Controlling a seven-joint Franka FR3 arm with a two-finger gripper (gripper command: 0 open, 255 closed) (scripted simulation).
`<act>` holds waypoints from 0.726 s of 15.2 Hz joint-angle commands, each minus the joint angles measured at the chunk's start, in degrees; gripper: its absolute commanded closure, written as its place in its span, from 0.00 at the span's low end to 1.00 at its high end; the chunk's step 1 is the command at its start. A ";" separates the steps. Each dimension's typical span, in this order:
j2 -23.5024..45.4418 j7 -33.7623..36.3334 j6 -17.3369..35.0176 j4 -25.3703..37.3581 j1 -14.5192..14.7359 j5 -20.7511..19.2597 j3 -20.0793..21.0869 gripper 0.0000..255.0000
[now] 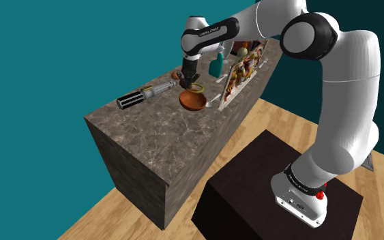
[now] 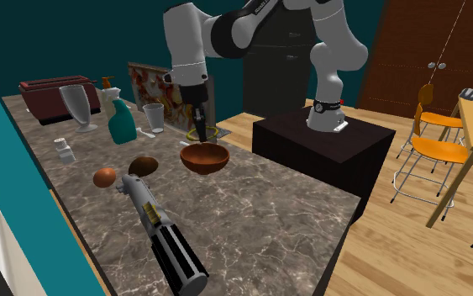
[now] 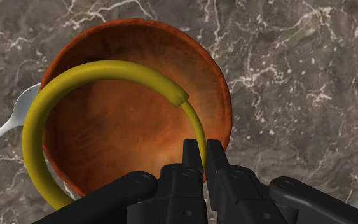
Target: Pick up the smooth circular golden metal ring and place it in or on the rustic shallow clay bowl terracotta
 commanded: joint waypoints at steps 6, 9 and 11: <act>3.15 -0.15 3.63 -0.49 0.14 -0.27 -0.21 1.00; 4.49 -0.19 5.21 -0.74 0.20 -0.37 -0.30 1.00; 5.55 -0.22 6.37 -0.84 0.26 -0.45 -0.37 1.00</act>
